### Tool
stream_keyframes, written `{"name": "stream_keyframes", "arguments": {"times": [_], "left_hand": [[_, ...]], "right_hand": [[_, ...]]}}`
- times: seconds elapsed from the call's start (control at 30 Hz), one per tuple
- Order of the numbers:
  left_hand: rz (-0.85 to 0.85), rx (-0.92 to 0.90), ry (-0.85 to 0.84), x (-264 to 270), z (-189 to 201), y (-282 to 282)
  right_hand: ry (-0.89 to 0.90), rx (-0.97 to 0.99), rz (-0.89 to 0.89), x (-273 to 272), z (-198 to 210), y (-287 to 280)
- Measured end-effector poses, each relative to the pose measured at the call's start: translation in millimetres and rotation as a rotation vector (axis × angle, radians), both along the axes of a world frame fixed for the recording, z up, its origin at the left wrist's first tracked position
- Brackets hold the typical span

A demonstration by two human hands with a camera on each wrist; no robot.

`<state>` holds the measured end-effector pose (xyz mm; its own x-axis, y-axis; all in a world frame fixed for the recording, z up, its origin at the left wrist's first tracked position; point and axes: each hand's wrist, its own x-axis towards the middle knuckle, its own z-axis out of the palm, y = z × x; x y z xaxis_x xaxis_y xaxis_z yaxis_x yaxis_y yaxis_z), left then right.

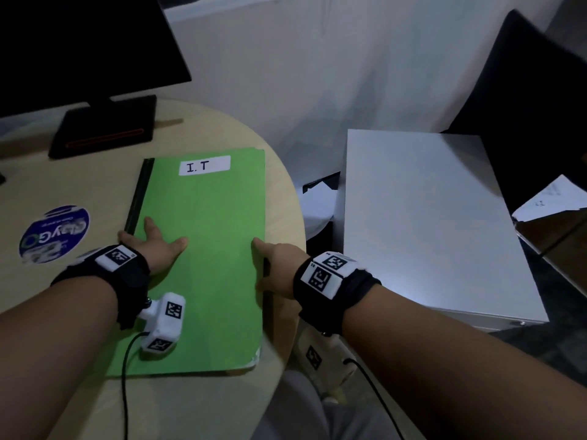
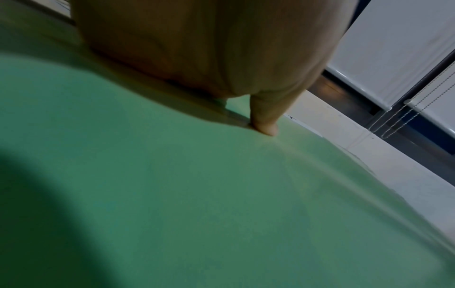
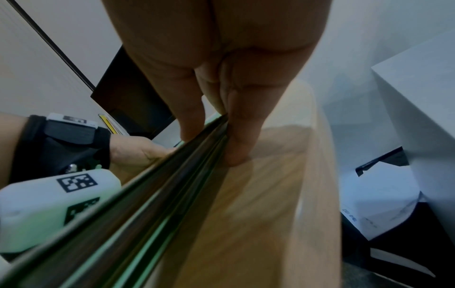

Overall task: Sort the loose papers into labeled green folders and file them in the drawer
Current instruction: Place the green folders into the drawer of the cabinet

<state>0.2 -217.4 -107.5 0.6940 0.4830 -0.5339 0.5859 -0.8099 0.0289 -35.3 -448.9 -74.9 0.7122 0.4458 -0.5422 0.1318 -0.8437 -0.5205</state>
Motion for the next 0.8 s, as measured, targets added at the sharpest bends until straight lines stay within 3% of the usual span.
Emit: {"name": "stream_keyframes", "arguments": {"times": [0.2, 0.27, 0.4, 0.57, 0.73, 0.8], "left_hand": [[-0.031, 0.074, -0.050, 3, -2, 0], [-0.029, 0.024, -0.099, 2, 1, -5], [-0.045, -0.011, -0.269, 2, 7, -10], [-0.238, 0.106, -0.661, -8, 48, -51], [-0.405, -0.339, -1.066, -36, 90, -163], [-0.507, -0.551, -1.113, -58, 93, -219]], "right_hand": [[-0.120, -0.030, 0.037, -3, -6, 2], [-0.164, -0.039, 0.043, -3, -10, 4], [-0.023, 0.228, -0.219, -3, -16, -5], [-0.168, 0.374, -0.503, -25, -3, -60], [-0.528, 0.161, -0.685, -61, -17, -138], [-0.614, -0.002, -0.717, -81, -30, -164]]}}
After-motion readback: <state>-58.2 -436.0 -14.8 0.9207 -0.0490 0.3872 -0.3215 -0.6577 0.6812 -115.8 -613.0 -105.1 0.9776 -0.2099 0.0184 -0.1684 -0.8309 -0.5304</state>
